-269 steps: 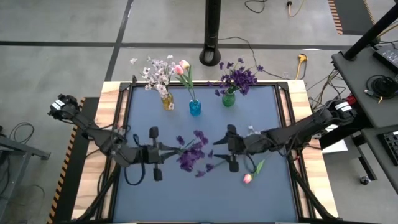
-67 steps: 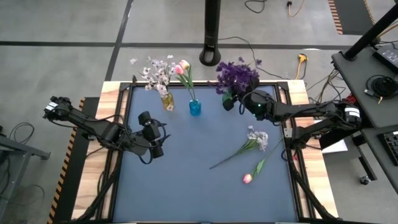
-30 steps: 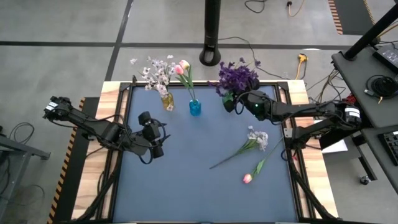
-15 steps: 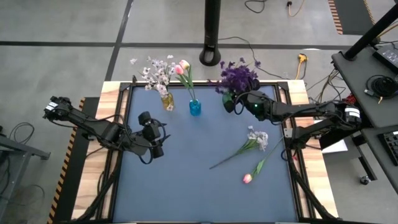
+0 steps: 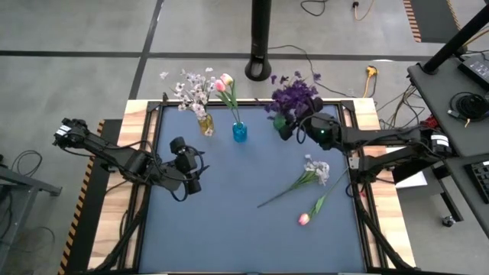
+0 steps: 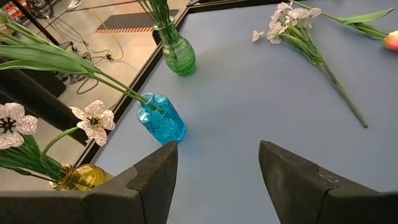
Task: Sort flowers into vase by color
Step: Put the purple flower into the green vase
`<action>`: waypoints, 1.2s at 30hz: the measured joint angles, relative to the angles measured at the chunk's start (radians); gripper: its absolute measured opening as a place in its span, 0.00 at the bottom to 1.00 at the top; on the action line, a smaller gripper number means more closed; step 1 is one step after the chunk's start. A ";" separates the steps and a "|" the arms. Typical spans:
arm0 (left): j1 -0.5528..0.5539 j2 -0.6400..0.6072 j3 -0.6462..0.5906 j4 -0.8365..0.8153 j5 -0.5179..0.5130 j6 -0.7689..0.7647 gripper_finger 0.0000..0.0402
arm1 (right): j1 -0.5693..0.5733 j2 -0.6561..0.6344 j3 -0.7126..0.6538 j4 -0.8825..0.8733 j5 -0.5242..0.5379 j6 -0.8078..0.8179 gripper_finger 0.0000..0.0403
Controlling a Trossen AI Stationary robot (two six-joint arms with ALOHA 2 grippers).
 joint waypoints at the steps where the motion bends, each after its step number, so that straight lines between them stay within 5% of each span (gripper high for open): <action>1: 0.000 0.000 0.000 0.000 0.000 0.000 0.52 | 0.000 -0.004 0.000 0.000 0.000 0.000 0.45; 16: 0.000 0.000 0.000 0.000 0.000 0.000 0.52 | -0.007 0.011 0.000 0.000 -0.002 0.000 0.10; 36: 0.000 0.000 0.000 0.004 0.000 0.000 0.52 | -0.020 0.012 0.000 -0.017 -0.007 0.000 0.07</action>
